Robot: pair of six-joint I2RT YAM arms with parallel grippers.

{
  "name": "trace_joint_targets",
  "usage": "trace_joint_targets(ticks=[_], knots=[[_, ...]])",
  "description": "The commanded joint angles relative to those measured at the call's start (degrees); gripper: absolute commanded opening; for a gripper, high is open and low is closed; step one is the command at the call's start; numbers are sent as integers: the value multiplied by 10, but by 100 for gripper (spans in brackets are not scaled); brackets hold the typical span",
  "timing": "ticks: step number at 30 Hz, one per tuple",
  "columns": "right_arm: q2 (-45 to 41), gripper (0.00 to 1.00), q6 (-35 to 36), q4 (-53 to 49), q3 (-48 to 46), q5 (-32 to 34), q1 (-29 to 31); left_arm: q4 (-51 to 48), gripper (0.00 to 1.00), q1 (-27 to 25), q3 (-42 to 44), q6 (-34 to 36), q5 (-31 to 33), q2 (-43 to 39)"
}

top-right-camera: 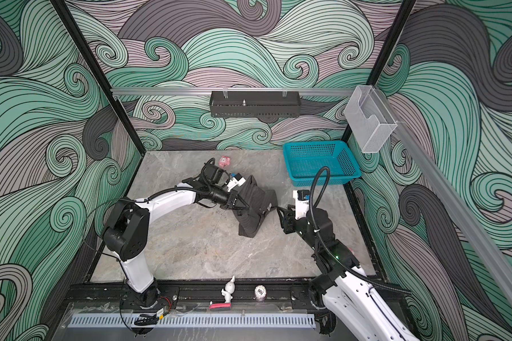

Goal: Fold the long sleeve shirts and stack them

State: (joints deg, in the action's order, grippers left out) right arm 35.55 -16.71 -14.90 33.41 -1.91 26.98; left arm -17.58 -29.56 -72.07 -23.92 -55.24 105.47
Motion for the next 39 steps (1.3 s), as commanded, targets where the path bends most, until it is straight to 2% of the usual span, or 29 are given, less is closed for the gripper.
trace_joint_targets(ticks=[1, 5, 9, 12, 17, 20, 24, 26, 28, 31, 34, 36, 39], knots=[[23, 50, -8, -11, 18, -25, -6, 28, 0, 40, 38, -43, 18, 39], [50, 51, -22, -5, 16, -45, -9, 1, 0, 80, 78, -33, 66, 66], [58, 51, -30, 4, 11, -50, -12, -50, 0, 82, 72, -15, 115, 77], [64, 52, -33, 4, 10, -53, -12, -98, 0, 84, 72, -1, 177, 85], [96, 53, -47, 10, -7, -61, -15, -104, 0, 88, 104, -9, 241, 80], [153, 55, -84, 38, -21, -95, -18, -109, 0, 88, 113, -14, 271, 80], [266, 64, -139, 101, -25, -161, -18, -114, 0, 88, 122, -22, 304, 84], [320, 64, -159, 138, -24, -188, -18, -112, 0, 87, 130, -29, 313, 87], [373, 57, -172, 151, -15, -191, -16, -105, 0, 88, 139, -36, 318, 88], [427, 27, -171, 149, -4, -159, -10, -92, 0, 89, 149, -44, 315, 91], [482, 7, -175, 152, 3, -141, -8, -87, 0, 88, 151, -46, 312, 92], [523, 0, -176, 163, 15, -149, -1, -84, 0, 89, 151, -47, 308, 92], [577, 0, -186, 192, 36, -167, 19, -82, 0, 89, 149, -47, 300, 95]])
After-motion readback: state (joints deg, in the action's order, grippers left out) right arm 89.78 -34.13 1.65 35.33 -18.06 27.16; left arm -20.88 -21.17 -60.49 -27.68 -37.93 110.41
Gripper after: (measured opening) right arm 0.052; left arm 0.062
